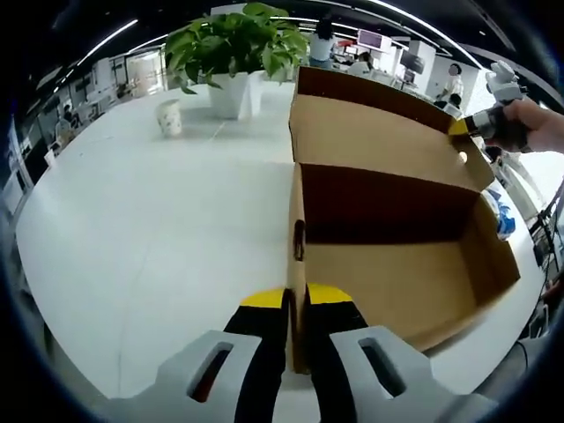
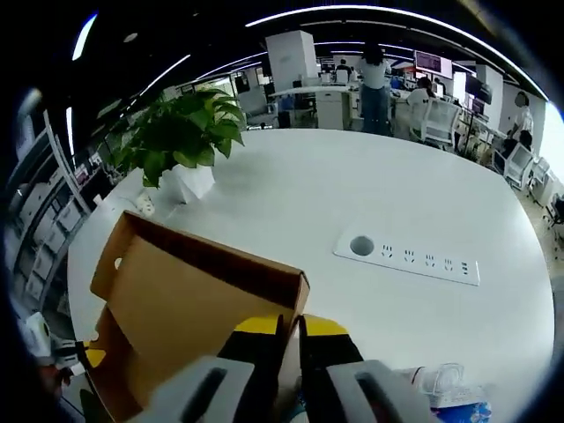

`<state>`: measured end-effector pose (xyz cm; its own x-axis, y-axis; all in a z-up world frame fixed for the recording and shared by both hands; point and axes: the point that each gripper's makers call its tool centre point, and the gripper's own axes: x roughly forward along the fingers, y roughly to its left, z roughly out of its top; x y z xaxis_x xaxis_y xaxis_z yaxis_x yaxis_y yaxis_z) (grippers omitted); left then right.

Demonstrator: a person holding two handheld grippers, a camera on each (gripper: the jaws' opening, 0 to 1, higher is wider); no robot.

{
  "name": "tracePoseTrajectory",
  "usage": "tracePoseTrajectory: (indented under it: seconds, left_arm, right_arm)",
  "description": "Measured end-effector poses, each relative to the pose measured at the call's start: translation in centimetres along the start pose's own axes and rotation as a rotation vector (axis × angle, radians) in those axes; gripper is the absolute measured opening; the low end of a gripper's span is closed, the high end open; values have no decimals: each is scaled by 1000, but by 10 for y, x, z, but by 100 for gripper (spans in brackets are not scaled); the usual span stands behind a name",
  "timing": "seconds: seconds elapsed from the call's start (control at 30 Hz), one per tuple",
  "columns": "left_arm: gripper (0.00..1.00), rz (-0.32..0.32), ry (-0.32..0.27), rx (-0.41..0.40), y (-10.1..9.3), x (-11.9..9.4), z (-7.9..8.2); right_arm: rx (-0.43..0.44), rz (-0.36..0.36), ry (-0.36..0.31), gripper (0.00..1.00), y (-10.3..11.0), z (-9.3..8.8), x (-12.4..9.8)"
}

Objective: Operate the shoe box by opening the lid, removing the specified soft item, and placing it in the target area until the item is outside and the box remains undamaged.

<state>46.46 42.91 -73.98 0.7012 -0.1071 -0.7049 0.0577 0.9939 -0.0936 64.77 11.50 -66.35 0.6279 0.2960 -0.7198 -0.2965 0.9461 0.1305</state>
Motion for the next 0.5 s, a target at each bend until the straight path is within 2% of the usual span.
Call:
tracePoseTrajectory:
  seconds: [0.3,0.43,0.5]
  left_arm:
    - [6,5,3,-10,-2,-1,0]
    - [6,6,3,-16,-2,-1,0]
    - [6,7,3,-17,-2,-1,0]
  right_arm:
    - [-43,3,-31,2,5,8,-17]
    - [-115,0,-49,2,11,10,-29]
    - [-119,4,-55,2,13,10,-36]
